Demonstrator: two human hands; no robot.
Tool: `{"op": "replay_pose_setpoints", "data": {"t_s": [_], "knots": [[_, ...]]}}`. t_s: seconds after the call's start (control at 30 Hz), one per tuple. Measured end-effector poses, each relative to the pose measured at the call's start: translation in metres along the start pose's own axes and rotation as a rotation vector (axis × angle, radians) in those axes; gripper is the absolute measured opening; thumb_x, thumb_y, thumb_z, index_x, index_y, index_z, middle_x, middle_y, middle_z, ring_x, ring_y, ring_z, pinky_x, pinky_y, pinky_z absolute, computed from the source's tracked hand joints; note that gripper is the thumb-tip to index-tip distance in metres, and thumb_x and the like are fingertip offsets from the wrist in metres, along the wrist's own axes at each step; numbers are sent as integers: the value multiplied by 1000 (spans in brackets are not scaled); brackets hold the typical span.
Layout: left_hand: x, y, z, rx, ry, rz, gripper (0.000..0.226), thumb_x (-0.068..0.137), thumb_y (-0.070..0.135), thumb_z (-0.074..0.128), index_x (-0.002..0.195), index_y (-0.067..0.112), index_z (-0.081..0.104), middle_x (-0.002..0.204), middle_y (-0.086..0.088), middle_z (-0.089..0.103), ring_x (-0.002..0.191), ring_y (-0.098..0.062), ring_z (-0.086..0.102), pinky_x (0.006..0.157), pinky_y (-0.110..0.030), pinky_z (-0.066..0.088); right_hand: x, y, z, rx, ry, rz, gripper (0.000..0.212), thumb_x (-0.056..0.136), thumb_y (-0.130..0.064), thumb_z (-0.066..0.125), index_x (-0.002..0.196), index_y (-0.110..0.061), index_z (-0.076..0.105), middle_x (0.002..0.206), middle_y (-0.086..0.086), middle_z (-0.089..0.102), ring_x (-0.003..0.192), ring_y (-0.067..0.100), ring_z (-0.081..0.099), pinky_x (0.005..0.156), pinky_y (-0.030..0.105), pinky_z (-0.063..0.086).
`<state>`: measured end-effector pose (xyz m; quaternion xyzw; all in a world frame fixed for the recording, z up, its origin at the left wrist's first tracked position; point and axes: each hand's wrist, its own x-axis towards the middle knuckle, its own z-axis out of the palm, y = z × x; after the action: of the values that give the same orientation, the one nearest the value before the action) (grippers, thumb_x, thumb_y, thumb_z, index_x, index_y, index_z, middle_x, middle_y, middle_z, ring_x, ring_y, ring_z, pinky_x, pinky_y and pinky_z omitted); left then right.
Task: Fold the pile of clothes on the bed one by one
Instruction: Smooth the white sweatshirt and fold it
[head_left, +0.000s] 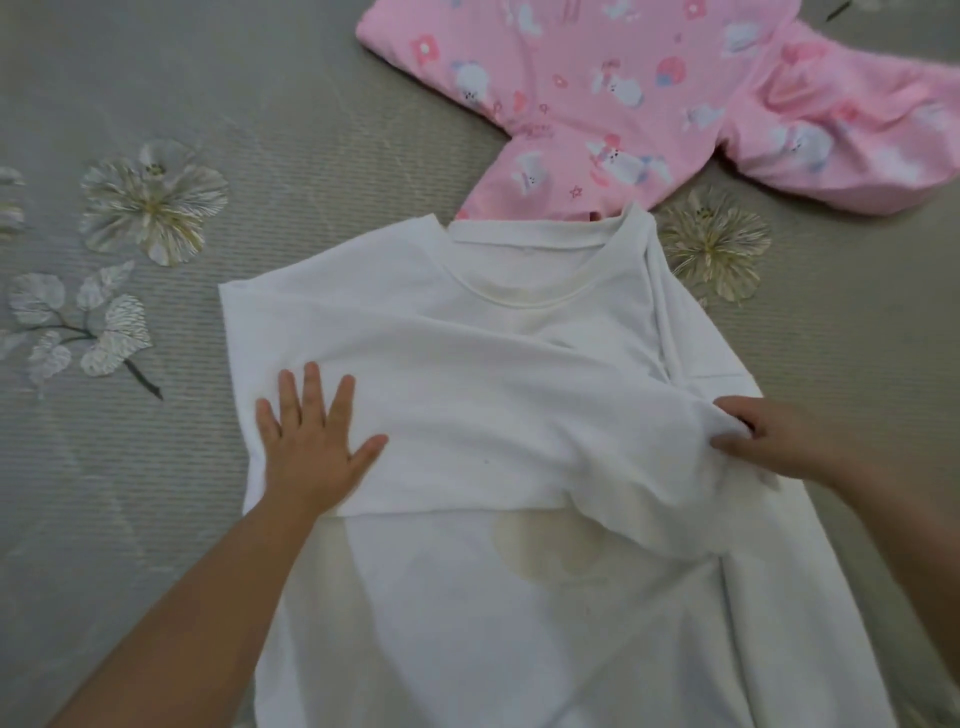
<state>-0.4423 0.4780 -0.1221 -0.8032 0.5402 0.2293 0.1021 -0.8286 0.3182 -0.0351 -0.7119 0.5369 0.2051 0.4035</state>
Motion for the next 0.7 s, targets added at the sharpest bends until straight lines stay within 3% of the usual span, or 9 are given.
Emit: {"op": "replay_pose_setpoints", "data": {"t_s": [0.07, 0.17, 0.23, 0.33, 0.4, 0.47, 0.57, 0.63, 0.7], "knots": [[0, -5, -3, -2, 2, -14, 126, 49, 84, -27, 145, 16, 16, 153, -20, -1, 140, -37, -6, 109, -55, -5, -1, -15, -9, -6, 152, -46, 12, 86, -4, 58, 95, -10, 62, 85, 1, 60, 81, 18, 49, 57, 21, 26], [2, -8, -6, 2, -23, -39, 129, 45, 84, -30, 146, 16, 14, 153, -20, -2, 141, -34, -7, 109, -54, -5, 15, -34, -30, -103, 373, -65, 30, 84, -7, 61, 114, -5, 60, 109, 14, 63, 92, 24, 55, 70, 24, 28], [1, -7, -7, -1, -5, -37, 131, 45, 85, -30, 145, 14, 15, 152, -21, 0, 141, -36, -5, 109, -54, -5, 32, -38, -38, -260, 412, 45, 38, 85, -11, 59, 123, -10, 53, 123, 13, 56, 110, 28, 52, 87, 33, 35], [1, -4, -8, 36, -25, -45, 129, 45, 86, -26, 146, 16, 9, 153, -20, -3, 141, -34, -7, 109, -53, -5, 46, -26, -28, -516, 376, 218, 44, 88, -14, 49, 132, -15, 40, 132, 12, 45, 123, 29, 41, 102, 42, 28], [4, -2, -11, 83, -64, -80, 106, 64, 85, -2, 147, 19, 4, 153, -18, -7, 141, -32, -9, 109, -53, -4, 39, -12, -8, -482, 403, 287, 47, 89, -18, 48, 134, -13, 37, 134, 13, 43, 125, 30, 38, 105, 44, 25], [5, 4, -16, 160, -114, -121, 82, 85, 66, 25, 147, 17, 3, 153, -19, -8, 141, -33, -7, 111, -55, 1, 17, 2, 15, -264, 557, 306, 47, 90, -21, 46, 132, -2, 40, 131, 22, 45, 120, 37, 42, 101, 46, 29], [-8, 31, -23, 168, -64, -83, 64, 96, 39, 31, 146, 7, 7, 153, -19, 1, 142, -30, 0, 111, -51, 4, -38, 24, 60, -30, 758, 269, 61, 82, -32, 33, 118, 14, 50, 111, 36, 55, 99, 48, 53, 86, 50, 41], [-27, 60, -19, 70, 14, 47, 55, 96, 21, 36, 143, 0, 16, 152, -21, 10, 142, -30, 6, 111, -45, 5, -82, 39, 105, -20, 746, 303, 69, 81, -42, 31, 110, 17, 54, 102, 36, 58, 91, 50, 57, 82, 55, 44], [-50, 96, -7, 22, 21, 251, 56, 95, 16, 39, 142, -2, 17, 151, -21, 12, 141, -31, 8, 112, -42, 6, -124, 50, 150, -81, 686, 329, 78, 88, -56, 28, 100, 14, 61, 94, 31, 63, 85, 45, 63, 81, 58, 45]]}}
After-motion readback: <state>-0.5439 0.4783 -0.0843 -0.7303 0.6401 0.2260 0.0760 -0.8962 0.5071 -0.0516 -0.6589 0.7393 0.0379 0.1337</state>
